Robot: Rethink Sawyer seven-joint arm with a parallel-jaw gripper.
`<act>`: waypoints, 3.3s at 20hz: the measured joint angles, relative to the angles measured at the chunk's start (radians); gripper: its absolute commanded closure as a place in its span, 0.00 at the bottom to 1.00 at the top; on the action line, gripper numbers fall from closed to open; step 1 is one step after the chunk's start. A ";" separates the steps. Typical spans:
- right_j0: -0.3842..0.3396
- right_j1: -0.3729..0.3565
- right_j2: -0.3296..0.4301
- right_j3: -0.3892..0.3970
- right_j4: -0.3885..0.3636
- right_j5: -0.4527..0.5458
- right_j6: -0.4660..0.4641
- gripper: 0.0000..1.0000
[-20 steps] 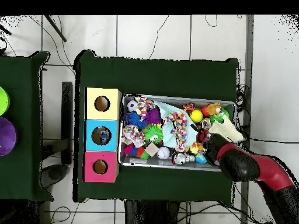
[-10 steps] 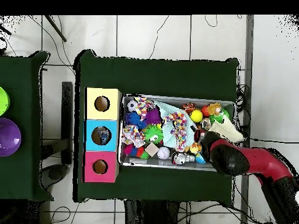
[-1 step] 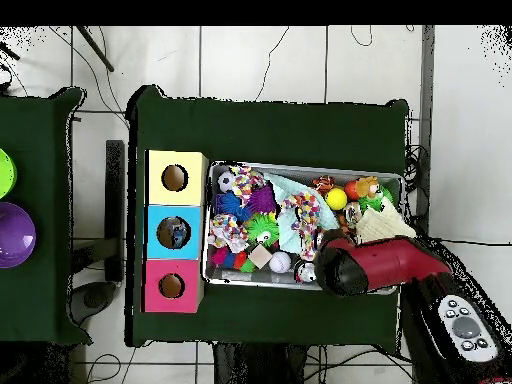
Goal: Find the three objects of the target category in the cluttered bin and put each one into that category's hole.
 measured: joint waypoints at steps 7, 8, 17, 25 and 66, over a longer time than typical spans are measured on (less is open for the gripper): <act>0.051 -0.011 -0.106 -0.037 0.030 0.054 0.053 0.00; 0.045 -0.011 -0.115 -0.039 0.031 0.054 0.053 0.00; -0.004 0.084 -0.227 -0.104 0.033 -0.056 0.053 0.00; 0.007 0.187 -0.263 -0.158 0.060 -0.186 0.053 0.00; 0.006 0.074 -0.124 -0.102 0.161 -0.223 0.053 1.00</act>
